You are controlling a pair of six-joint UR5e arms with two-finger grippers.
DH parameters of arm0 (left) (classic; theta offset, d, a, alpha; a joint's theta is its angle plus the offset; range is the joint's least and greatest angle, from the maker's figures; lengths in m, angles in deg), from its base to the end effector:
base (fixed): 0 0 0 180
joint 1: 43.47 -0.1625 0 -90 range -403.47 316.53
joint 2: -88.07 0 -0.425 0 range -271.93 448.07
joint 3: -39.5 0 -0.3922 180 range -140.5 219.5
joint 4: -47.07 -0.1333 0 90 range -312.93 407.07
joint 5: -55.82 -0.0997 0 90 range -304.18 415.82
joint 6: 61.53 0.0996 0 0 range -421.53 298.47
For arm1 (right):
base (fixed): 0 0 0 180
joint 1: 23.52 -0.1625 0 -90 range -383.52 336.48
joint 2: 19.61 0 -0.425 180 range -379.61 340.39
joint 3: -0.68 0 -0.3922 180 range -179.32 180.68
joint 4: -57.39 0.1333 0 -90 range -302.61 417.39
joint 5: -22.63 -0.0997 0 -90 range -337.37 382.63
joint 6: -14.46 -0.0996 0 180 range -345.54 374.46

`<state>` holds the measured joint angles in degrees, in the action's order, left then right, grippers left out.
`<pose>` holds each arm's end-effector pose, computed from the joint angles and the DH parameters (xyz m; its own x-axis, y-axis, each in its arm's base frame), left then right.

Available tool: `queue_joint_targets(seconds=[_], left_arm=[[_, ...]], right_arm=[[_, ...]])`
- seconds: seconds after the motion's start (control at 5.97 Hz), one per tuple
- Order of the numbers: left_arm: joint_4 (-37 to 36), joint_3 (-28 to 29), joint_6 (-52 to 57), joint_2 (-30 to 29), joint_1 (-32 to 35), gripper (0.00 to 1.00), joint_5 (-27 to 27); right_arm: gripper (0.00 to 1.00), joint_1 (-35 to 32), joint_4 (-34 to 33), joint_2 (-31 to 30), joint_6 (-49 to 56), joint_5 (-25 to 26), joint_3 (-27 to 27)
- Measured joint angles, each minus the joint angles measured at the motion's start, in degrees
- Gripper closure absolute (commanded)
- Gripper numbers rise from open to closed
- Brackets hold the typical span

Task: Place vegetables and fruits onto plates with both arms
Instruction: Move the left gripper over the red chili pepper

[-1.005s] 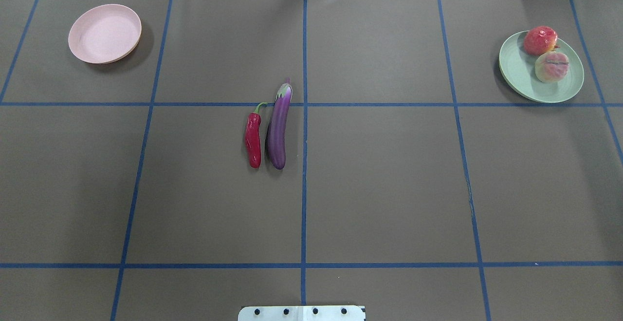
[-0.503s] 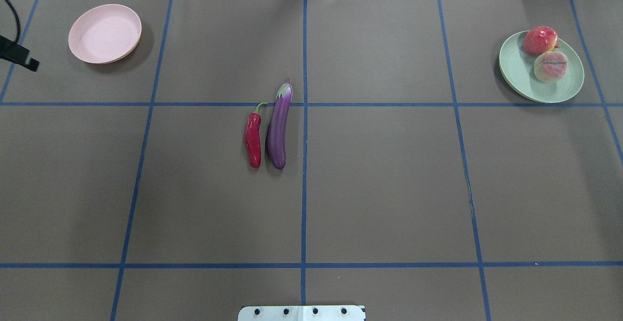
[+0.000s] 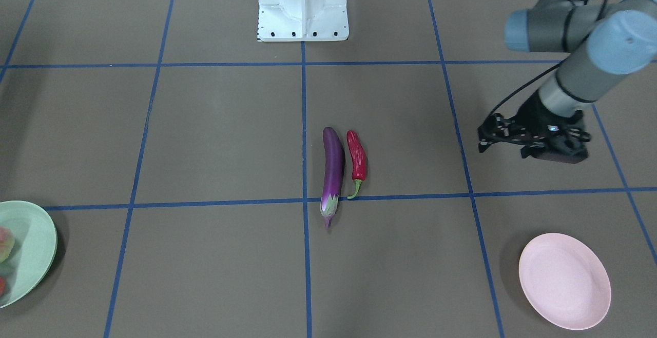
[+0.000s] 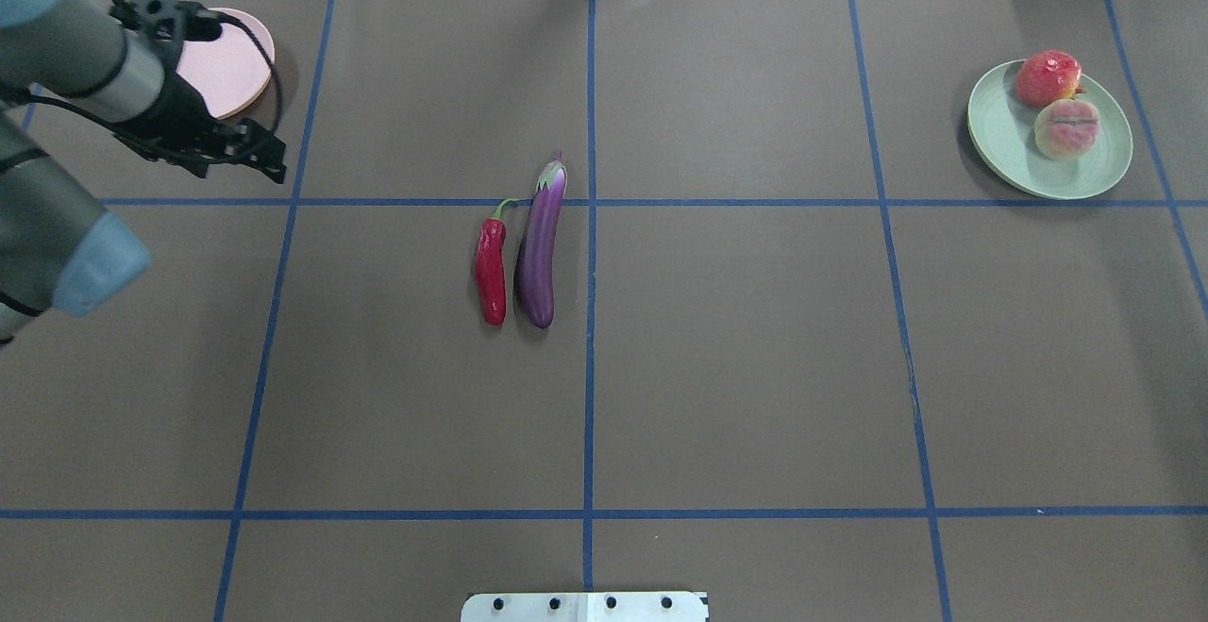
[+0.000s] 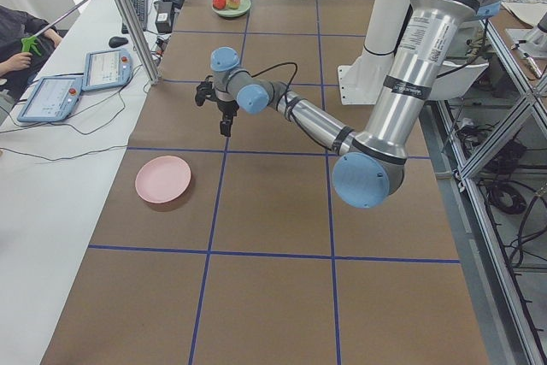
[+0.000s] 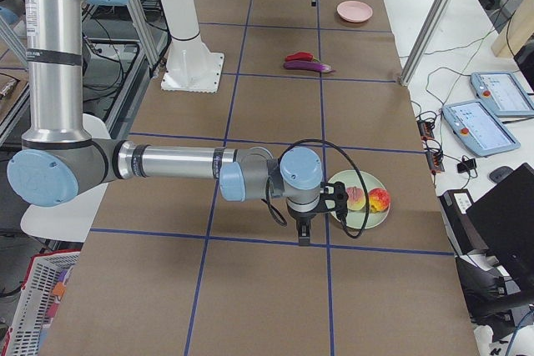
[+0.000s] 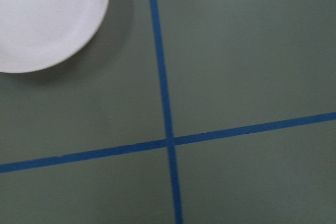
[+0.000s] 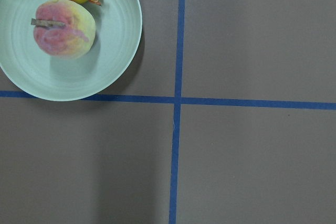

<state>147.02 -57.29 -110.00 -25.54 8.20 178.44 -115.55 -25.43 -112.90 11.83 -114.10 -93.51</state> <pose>0.3337 -0.5505 0.3528 0.6484 0.0803 -0.7571 0.0192 0.9924 0.1217 0.0776 -0.4736 0.6342 0.6863 -0.0325 0.7266 -0.0666 0.9920 0.1073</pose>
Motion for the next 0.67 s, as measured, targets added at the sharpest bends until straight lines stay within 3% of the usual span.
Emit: queue_joint_targets(seconds=[0.34,0.67], left_arm=[[0.16,10.04,-12.55,-12.55,-10.19,0.0,-5.48],[0.39,17.39,-15.04,-19.6,-14.2,0.0,-7.14]], right_arm=[[0.0,0.01,0.03,-0.05,-0.03,-0.09,-0.03],[0.0,0.01,0.03,-0.05,-0.08,-0.16,-0.19]])
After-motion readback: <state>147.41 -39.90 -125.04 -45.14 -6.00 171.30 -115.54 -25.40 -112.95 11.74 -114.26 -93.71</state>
